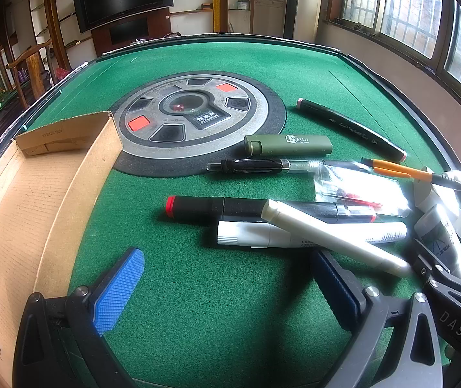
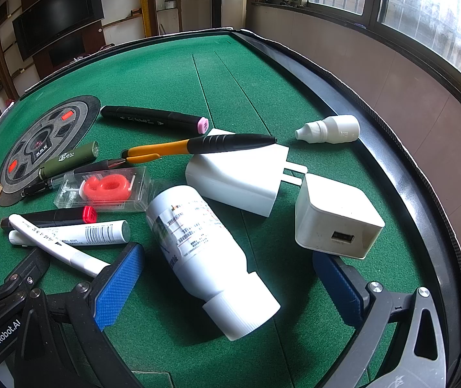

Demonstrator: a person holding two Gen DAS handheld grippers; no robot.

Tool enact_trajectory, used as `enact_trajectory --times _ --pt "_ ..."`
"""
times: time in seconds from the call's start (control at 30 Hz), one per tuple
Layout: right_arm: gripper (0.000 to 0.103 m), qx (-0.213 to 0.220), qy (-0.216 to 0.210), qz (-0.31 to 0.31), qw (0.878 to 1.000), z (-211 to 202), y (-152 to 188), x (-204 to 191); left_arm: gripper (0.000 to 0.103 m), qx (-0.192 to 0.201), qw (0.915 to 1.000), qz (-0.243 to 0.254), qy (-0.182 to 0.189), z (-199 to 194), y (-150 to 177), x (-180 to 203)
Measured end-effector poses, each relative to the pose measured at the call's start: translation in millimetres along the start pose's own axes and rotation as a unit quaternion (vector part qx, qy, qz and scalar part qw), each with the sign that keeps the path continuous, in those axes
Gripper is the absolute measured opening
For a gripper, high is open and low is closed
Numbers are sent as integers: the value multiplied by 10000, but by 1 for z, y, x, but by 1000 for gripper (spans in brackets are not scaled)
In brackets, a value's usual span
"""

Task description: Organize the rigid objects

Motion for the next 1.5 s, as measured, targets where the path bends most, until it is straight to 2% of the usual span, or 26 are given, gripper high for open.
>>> enact_trajectory --times 0.37,0.5,0.6,1.13,1.23,1.33,1.5 --pt "103 0 -1 0 10000 0 0 0 102 -14 10000 28 26 0 0 -1" --pt "103 0 0 0 10000 0 0 0 102 -252 9995 176 118 -5 7 -2" --pt "103 1 0 0 10000 0 0 0 102 -181 9996 202 122 -13 16 -2" --pt "103 2 -33 -55 10000 -2 0 0 102 -146 9996 192 132 -14 17 0" --pt "103 -83 -283 -273 9992 -4 2 4 102 -147 9996 190 138 -14 17 0" --pt "103 -307 -293 -365 9984 -4 -1 7 102 -145 9996 189 141 -14 16 1" --pt "103 -326 -307 -410 9982 -3 1 4 102 -148 9996 185 136 -14 16 0"
Point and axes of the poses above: each gripper's, at about its wrist camera, not at the fingertips, and z roughly the way its jaws point, x to its right, y to its underside, the point moved 1 cm from there along z, roughly the way its jaws point, and after that the axes turned 6 degrees about -z, right-handed, at the moved point
